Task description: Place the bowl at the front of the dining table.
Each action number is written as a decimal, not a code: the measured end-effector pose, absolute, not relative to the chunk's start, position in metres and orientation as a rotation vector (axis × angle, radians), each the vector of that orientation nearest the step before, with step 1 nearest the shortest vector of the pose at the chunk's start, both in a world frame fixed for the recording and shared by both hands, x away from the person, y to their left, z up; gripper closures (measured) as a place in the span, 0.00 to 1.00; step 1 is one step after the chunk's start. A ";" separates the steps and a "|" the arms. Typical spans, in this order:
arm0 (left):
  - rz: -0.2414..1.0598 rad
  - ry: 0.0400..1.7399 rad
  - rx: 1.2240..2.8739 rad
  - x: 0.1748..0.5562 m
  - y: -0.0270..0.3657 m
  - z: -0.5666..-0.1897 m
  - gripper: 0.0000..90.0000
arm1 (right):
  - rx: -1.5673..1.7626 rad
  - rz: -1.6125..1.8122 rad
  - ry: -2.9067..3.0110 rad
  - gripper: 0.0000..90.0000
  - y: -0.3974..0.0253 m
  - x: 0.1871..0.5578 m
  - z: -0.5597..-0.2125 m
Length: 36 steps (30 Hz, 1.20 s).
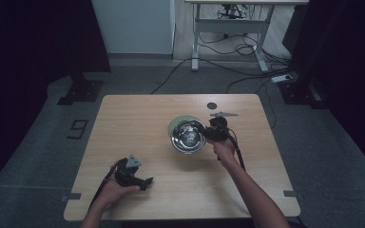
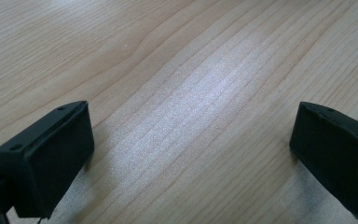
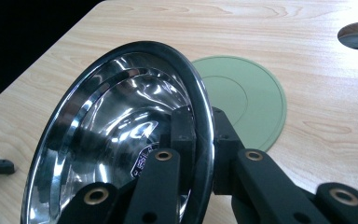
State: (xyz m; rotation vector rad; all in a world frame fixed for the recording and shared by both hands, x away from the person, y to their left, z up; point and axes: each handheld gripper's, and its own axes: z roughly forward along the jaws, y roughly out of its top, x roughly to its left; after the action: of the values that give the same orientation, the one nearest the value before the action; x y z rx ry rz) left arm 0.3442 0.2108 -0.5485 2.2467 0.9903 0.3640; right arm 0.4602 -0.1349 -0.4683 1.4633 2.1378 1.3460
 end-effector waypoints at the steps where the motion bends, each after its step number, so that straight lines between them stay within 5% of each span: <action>1: 0.364 0.990 2.247 0.344 0.211 -0.548 0.00 | 1.468 1.347 2.135 0.93 -0.134 0.462 -0.468; 36: 0.362 0.987 2.246 0.344 0.211 -0.549 0.00 | 1.532 1.347 2.092 0.93 -0.122 0.501 -0.482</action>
State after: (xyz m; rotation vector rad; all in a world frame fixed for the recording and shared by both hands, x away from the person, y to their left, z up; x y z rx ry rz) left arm 0.3445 0.2107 -0.5485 2.2464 0.9873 0.3616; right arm 0.5013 -0.1221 -0.4819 1.5320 2.0920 1.3475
